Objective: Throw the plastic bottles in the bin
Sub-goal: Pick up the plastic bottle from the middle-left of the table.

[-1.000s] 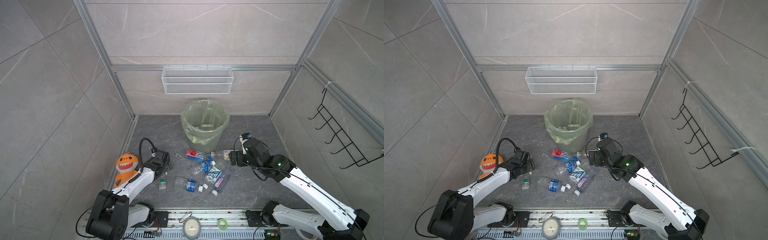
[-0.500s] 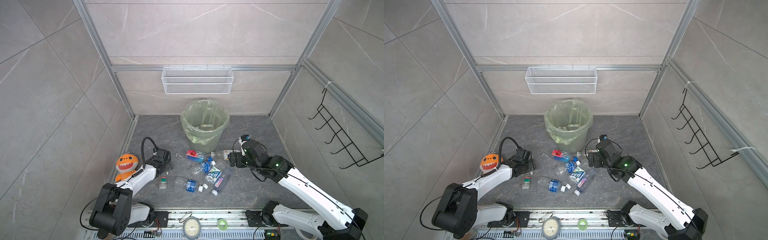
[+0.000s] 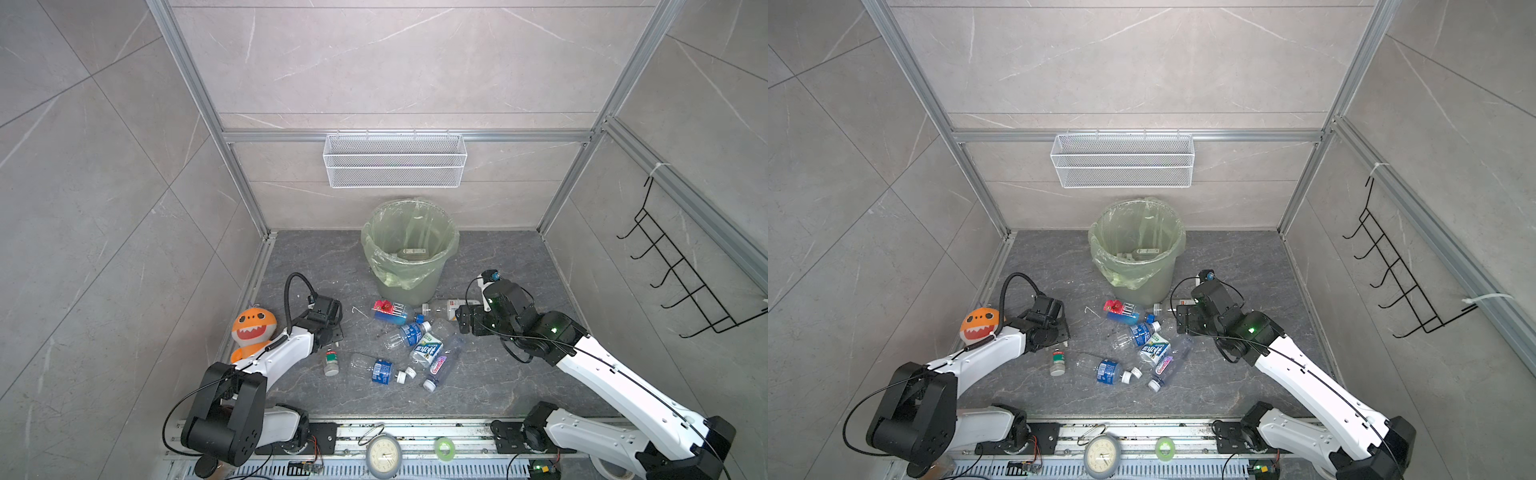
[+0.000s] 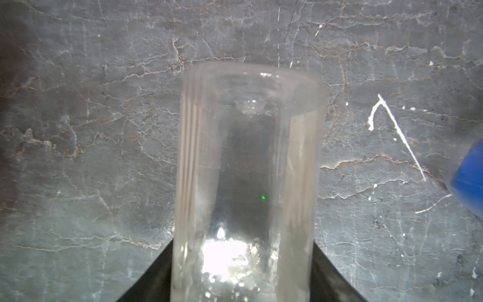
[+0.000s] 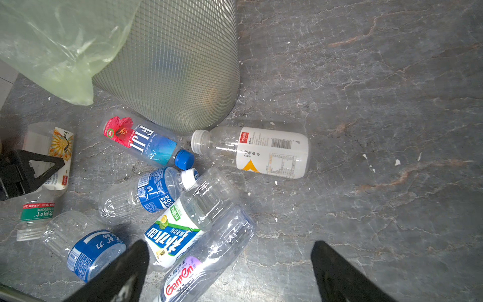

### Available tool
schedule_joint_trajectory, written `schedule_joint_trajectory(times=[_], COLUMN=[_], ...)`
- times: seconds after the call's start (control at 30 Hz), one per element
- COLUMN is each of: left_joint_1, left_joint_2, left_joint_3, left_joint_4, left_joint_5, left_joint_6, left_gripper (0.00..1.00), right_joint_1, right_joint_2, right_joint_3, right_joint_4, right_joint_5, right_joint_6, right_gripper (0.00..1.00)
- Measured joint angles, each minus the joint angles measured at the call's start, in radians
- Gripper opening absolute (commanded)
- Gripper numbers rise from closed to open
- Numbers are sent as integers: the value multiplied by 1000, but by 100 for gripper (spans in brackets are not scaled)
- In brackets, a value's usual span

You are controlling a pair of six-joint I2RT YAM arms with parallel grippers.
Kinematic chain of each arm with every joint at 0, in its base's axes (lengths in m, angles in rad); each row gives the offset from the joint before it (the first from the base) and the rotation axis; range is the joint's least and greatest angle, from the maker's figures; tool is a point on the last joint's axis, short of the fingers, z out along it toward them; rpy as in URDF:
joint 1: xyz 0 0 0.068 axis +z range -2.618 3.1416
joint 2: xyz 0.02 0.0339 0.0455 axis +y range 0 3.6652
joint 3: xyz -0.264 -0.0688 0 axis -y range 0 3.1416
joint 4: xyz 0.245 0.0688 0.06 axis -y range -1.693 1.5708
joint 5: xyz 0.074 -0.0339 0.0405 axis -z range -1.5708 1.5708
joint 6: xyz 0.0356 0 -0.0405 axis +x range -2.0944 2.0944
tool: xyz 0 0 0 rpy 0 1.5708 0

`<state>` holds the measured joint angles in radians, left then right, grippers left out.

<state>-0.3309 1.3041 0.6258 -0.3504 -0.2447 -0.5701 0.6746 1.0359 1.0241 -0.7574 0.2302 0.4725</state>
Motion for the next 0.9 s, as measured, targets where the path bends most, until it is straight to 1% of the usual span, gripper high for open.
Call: schedule_joint_trajectory(times=[0.1, 0.23, 0.33, 0.47, 0.6, 0.7, 0.77, 0.83, 0.9], left_joint_1=[0, 0, 0, -3, -16, -28, -37, -43, -47], left_joint_2=[-46, -164, -270, -462, -612, -669, -673, -651, -597], left_joint_3=[-17, -67, -100, -154, -143, -71, 22, 131, 266], left_joint_4=[21, 57, 84, 136, 137, 116, 93, 84, 80], left_joint_5=[26, 71, 111, 179, 223, 249, 271, 285, 306], left_joint_6=[7, 26, 42, 56, 66, 79, 93, 109, 124], left_gripper=[57, 57, 57, 57, 56, 56, 55, 55, 55], right_joint_1=[0, 0, 0, 0, 0, 0, 0, 0, 0], right_joint_2=[-1, -19, -40, -51, -51, -51, -51, -51, -50], right_joint_3=[-8, -37, -53, -54, -54, -54, -54, -53, -47], right_joint_4=[5, 18, 26, 35, 37, 42, 46, 46, 45], right_joint_5=[0, 0, 0, 0, -1, -7, -11, -11, -14], right_joint_6=[1, 6, 6, 6, 6, 6, 6, 5, 3], right_gripper=[99, 100, 100, 100, 100, 100, 100, 100, 100])
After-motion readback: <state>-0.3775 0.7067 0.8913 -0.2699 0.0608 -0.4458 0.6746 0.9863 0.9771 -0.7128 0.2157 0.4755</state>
